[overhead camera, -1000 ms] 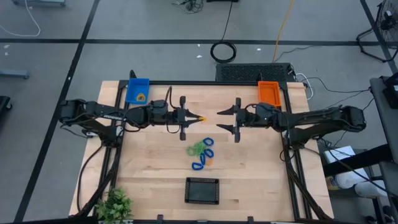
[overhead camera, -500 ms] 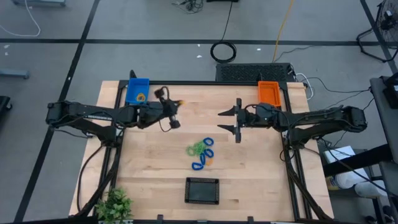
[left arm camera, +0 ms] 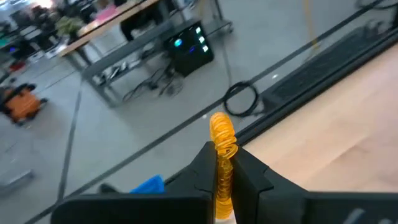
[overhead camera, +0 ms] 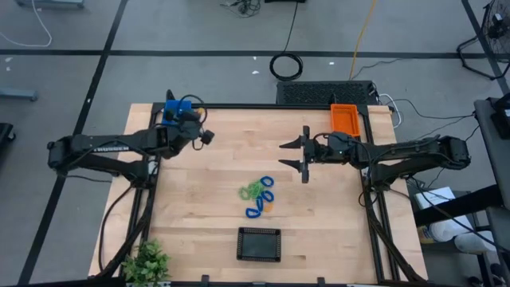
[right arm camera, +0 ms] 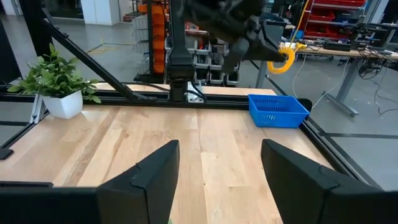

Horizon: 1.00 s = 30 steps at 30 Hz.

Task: Sort spring keychains into baskets
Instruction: Put the orange spring keychain into the blue basket

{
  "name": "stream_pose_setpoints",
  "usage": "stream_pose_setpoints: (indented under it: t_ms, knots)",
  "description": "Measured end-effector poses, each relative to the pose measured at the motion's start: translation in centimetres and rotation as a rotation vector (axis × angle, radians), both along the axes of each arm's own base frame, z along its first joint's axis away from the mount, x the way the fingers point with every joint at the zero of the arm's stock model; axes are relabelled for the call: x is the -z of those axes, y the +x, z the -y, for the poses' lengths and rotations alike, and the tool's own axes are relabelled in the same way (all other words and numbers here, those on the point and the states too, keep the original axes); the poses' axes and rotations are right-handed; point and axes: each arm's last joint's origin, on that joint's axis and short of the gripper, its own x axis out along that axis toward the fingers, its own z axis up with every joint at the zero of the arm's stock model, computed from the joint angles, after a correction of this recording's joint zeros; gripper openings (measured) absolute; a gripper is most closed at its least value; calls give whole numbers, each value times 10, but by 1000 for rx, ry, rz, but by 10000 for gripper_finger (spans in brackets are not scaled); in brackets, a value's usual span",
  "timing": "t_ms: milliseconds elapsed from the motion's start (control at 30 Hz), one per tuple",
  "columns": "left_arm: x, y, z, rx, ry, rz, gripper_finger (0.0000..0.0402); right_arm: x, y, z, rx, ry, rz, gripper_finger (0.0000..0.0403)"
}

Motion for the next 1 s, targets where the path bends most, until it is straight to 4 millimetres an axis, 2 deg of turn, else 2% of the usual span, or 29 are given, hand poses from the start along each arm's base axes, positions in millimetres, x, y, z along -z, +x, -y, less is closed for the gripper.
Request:
stream_pose_setpoints:
  t_ms: [200,433,800,1000]
  knots:
    - [27,-25,-25,-175,-31,-5,20,0,0,0,0,-2,0,212]
    - [52,-50,-51,-314,-148,94,20,-1,0,0,-1,-15,15,212]
    - [69,-61,-67,-425,-232,142,21,-1,0,0,-1,-16,14,212]
    - [71,-62,-70,-450,-240,147,57,-1,0,0,-1,-16,14,212]
